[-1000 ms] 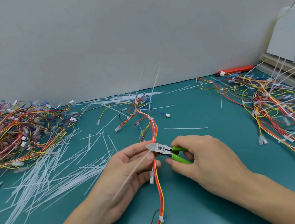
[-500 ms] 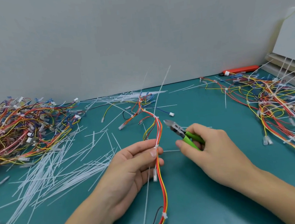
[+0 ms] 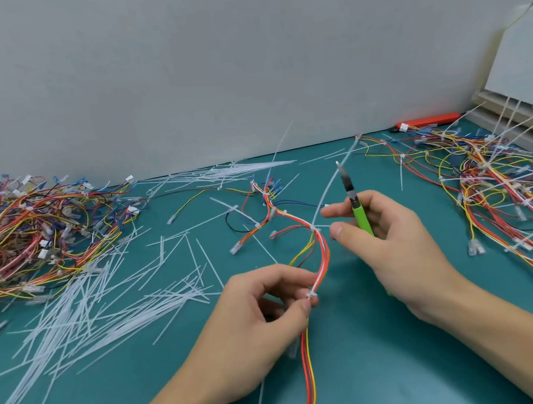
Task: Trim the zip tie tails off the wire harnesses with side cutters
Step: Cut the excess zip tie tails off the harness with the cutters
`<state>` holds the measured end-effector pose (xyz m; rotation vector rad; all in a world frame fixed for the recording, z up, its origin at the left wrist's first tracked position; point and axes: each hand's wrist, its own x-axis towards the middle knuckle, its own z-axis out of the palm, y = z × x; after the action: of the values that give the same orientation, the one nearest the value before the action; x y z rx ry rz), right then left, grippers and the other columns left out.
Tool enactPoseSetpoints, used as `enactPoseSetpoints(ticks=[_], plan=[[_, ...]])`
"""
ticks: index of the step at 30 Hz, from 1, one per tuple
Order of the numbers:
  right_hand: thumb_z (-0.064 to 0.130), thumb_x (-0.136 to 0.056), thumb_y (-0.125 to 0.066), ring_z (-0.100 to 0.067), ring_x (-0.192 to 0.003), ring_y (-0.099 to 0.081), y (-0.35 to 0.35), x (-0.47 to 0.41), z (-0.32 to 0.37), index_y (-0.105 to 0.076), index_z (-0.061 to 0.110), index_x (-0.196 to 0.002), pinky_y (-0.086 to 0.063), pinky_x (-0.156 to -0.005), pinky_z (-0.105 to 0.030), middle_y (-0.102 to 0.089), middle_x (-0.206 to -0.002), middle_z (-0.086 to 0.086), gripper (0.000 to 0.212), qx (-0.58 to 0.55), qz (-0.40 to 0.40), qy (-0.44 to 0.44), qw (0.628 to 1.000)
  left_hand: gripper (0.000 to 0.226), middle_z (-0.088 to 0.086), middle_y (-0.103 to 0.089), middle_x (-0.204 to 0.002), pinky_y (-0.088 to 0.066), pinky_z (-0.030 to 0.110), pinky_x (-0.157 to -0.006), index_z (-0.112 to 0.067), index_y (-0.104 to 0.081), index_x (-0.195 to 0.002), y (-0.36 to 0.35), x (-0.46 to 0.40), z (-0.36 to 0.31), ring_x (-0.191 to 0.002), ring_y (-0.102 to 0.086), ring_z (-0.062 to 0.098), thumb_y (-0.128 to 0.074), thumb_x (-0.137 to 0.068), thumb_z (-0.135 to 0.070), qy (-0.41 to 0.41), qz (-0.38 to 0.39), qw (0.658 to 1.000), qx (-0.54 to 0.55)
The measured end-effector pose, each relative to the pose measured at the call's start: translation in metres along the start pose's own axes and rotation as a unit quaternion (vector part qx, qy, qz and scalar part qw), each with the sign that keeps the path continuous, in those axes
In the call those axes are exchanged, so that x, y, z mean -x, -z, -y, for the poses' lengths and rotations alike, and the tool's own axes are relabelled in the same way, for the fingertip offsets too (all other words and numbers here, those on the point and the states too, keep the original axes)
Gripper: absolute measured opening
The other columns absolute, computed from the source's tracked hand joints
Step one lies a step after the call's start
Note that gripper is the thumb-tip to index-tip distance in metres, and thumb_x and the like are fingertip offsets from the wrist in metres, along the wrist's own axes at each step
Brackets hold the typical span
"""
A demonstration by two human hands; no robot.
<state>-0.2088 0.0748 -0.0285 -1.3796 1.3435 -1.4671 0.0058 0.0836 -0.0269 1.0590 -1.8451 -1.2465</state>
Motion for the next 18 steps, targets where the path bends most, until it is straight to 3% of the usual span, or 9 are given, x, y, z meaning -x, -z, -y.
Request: enactPoseSetpoints(ticks=[2,4,6,8,13,16,18], plan=[[0.027,-0.086,-0.074,-0.034,-0.103,-0.066,0.000,0.000,0.001,-0.070,0.037,-0.096,-0.053,-0.091,-0.050,-0.076,-0.109,-0.003,0.015,-0.018,0.003,0.009,1.000,0.026,-0.008,-0.074,-0.093,-0.056,0.029,-0.069,-0.038,-0.076,-0.105,0.000,0.002,0.000,-0.073,-0.067,0.016,-0.068,-0.091,-0.017,-0.016,0.014,0.998,-0.054],[0.015,-0.092,-0.075,-0.030,-0.098,-0.069,0.000,-0.001,0.000,-0.068,0.031,-0.093,-0.055,-0.089,-0.045,-0.077,-0.100,-0.003,0.017,-0.022,0.009,0.012,1.000,0.028,-0.011,-0.071,-0.096,-0.053,0.026,-0.072,-0.043,-0.075,-0.107,0.000,0.003,0.001,-0.078,-0.066,0.005,-0.070,-0.091,-0.021,-0.027,0.028,0.995,-0.097],[0.008,-0.094,-0.073,-0.036,-0.095,-0.069,0.001,-0.002,-0.002,-0.068,0.028,-0.090,-0.055,-0.091,-0.050,-0.076,-0.093,-0.010,0.021,-0.010,0.008,0.006,1.000,0.028,-0.010,-0.070,-0.097,-0.054,0.028,-0.075,-0.047,-0.075,-0.107,0.000,0.005,0.002,-0.089,-0.068,0.011,-0.069,-0.088,-0.027,-0.035,0.025,0.992,-0.120],[0.007,-0.094,-0.073,-0.035,-0.093,-0.070,0.002,-0.002,-0.002,-0.068,0.027,-0.089,-0.056,-0.092,-0.046,-0.076,-0.092,-0.011,0.021,-0.008,0.007,0.002,1.000,0.028,-0.010,-0.070,-0.097,-0.053,0.024,-0.075,-0.048,-0.075,-0.106,0.001,0.005,0.002,-0.091,-0.068,0.014,-0.068,-0.085,-0.031,-0.038,0.018,0.991,-0.128],[0.001,-0.092,-0.071,-0.018,-0.087,-0.073,0.002,0.001,0.001,-0.068,0.016,-0.095,-0.057,-0.081,-0.021,-0.076,-0.091,-0.005,0.016,-0.023,0.031,-0.012,0.999,0.014,-0.015,-0.076,-0.087,-0.043,0.012,-0.066,-0.040,-0.076,-0.100,0.001,0.001,0.005,-0.070,-0.063,0.000,-0.066,-0.090,-0.036,-0.023,-0.006,0.994,-0.106],[-0.001,-0.092,-0.071,-0.013,-0.085,-0.071,-0.002,0.005,0.004,-0.068,0.013,-0.095,-0.055,-0.080,-0.019,-0.076,-0.091,-0.005,0.015,-0.026,0.061,-0.015,0.998,0.015,-0.012,-0.078,-0.084,-0.043,0.012,-0.062,-0.036,-0.076,-0.093,0.001,-0.004,0.004,-0.065,-0.061,-0.002,-0.061,-0.092,-0.041,-0.004,-0.047,0.997,-0.056],[-0.002,-0.092,-0.071,-0.018,-0.086,-0.071,-0.004,0.007,0.007,-0.068,0.012,-0.096,-0.055,-0.080,-0.021,-0.076,-0.092,-0.007,0.014,-0.028,0.076,-0.011,0.997,0.018,-0.008,-0.078,-0.081,-0.043,0.015,-0.057,-0.033,-0.075,-0.088,0.001,-0.006,0.005,-0.059,-0.058,0.002,-0.064,-0.087,-0.048,0.025,-0.074,0.997,-0.002]])
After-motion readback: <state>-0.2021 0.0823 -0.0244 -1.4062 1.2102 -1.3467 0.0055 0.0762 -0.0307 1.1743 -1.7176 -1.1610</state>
